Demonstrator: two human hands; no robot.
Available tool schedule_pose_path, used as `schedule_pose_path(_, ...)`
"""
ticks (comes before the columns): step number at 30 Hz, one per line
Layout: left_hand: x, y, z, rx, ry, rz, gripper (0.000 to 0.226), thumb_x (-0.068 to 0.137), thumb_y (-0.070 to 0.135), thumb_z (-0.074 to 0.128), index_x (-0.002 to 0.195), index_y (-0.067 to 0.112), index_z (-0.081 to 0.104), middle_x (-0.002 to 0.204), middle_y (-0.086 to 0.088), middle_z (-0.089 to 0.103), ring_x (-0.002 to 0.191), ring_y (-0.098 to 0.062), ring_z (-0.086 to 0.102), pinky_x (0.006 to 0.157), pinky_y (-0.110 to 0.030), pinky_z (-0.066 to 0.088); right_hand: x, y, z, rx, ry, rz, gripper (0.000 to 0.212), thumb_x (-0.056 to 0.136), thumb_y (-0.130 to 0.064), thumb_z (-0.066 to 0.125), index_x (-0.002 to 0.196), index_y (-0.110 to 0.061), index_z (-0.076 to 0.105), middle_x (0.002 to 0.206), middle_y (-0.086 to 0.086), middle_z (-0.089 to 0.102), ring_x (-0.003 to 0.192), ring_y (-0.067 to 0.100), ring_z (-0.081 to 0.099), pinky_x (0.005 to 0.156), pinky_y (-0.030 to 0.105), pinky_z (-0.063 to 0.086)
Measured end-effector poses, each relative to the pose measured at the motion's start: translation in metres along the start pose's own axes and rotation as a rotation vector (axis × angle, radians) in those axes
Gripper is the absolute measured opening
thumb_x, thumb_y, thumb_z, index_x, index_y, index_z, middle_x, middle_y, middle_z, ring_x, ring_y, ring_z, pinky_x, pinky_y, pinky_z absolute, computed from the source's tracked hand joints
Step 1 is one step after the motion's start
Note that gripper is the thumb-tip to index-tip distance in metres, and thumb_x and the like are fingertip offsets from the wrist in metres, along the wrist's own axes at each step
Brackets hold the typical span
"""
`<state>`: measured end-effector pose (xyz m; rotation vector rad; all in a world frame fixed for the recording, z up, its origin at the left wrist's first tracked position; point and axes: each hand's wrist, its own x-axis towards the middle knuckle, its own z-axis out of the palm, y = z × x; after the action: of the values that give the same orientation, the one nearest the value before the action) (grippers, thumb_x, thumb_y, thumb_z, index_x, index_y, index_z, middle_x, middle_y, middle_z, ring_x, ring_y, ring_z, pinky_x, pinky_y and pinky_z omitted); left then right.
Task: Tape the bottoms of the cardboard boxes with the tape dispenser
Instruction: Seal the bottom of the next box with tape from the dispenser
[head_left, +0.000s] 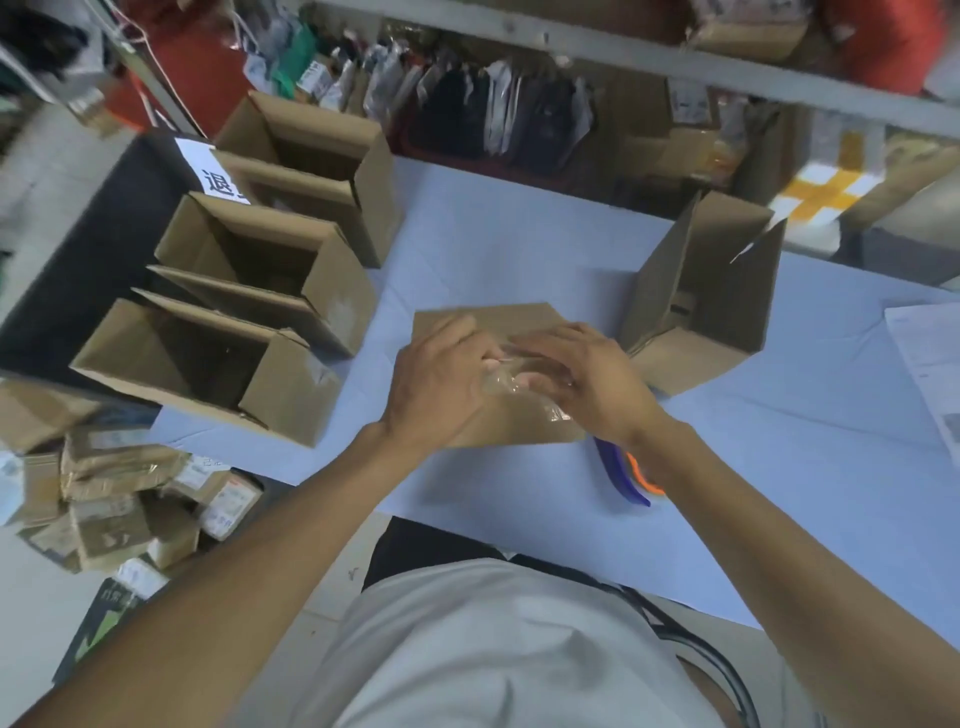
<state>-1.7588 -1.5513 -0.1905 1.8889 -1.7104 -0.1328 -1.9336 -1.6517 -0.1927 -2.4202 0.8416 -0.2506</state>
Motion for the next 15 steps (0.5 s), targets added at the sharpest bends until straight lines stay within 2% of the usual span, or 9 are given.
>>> schedule_pose_path(3,0.018,-0.009,-0.012,-0.138,-0.195,-0.089,0.005,0.083,0.02,0.066,0.085,0.02,0.071,0.08,0.004,0.058,0.08,-0.019,0.057,0.07,-0.041,0.049,0.004,-0.016,-0.003,0.141,0.076,0.074,0.019,0.091,-0.027,0.068,0.107,-0.021,0.076,0.1,-0.003,0.075,0.092,0.023,0.062,0.084,0.036,0.047)
schedule_pose_path(6,0.031,-0.029,-0.017,-0.171,-0.271,-0.179,0.012,0.078,0.039,0.065,0.08,0.027,0.067,0.078,0.01,0.057,0.082,-0.012,0.055,0.074,-0.038,0.048,0.016,-0.022,-0.002,0.172,0.096,0.19,0.02,0.089,-0.024,0.071,0.108,-0.022,0.077,0.106,-0.004,0.075,0.098,0.016,0.065,0.083,0.027,0.047)
schedule_pose_path(8,0.035,-0.034,-0.015,-0.194,-0.255,-0.23,0.017,0.073,0.041,0.062,0.069,0.025,0.064,0.072,0.007,0.057,0.075,-0.011,0.054,0.069,-0.037,0.046,0.024,-0.021,-0.001,0.189,0.061,0.229,0.021,0.088,-0.029,0.071,0.109,-0.025,0.076,0.11,-0.01,0.073,0.1,0.005,0.064,0.08,0.013,0.045)
schedule_pose_path(10,0.038,-0.035,-0.012,-0.246,-0.247,-0.243,0.019,0.073,0.038,0.063,0.065,0.02,0.063,0.068,0.005,0.056,0.069,-0.009,0.051,0.066,-0.032,0.043,0.03,-0.017,-0.003,0.211,0.032,0.291,0.02,0.087,-0.035,0.072,0.106,-0.03,0.077,0.105,-0.017,0.073,0.092,-0.006,0.062,0.072,0.001,0.039)
schedule_pose_path(13,0.044,-0.042,-0.014,-0.33,-0.289,-0.256,0.014,0.073,0.04,0.066,0.069,0.026,0.068,0.074,0.006,0.06,0.074,-0.006,0.056,0.067,-0.02,0.042,0.036,-0.014,-0.005,0.322,0.052,0.386,0.014,0.085,-0.038,0.074,0.096,-0.033,0.079,0.096,-0.022,0.074,0.091,-0.011,0.062,0.073,0.0,0.038)
schedule_pose_path(15,0.046,-0.05,-0.015,-0.391,-0.29,-0.281,0.005,0.074,0.033,0.07,0.072,0.027,0.07,0.077,0.007,0.062,0.075,-0.004,0.058,0.067,-0.012,0.04,0.04,-0.015,-0.004,0.332,0.068,0.421,0.012,0.085,-0.038,0.074,0.094,-0.033,0.079,0.094,-0.024,0.073,0.087,-0.016,0.06,0.071,-0.002,0.036)
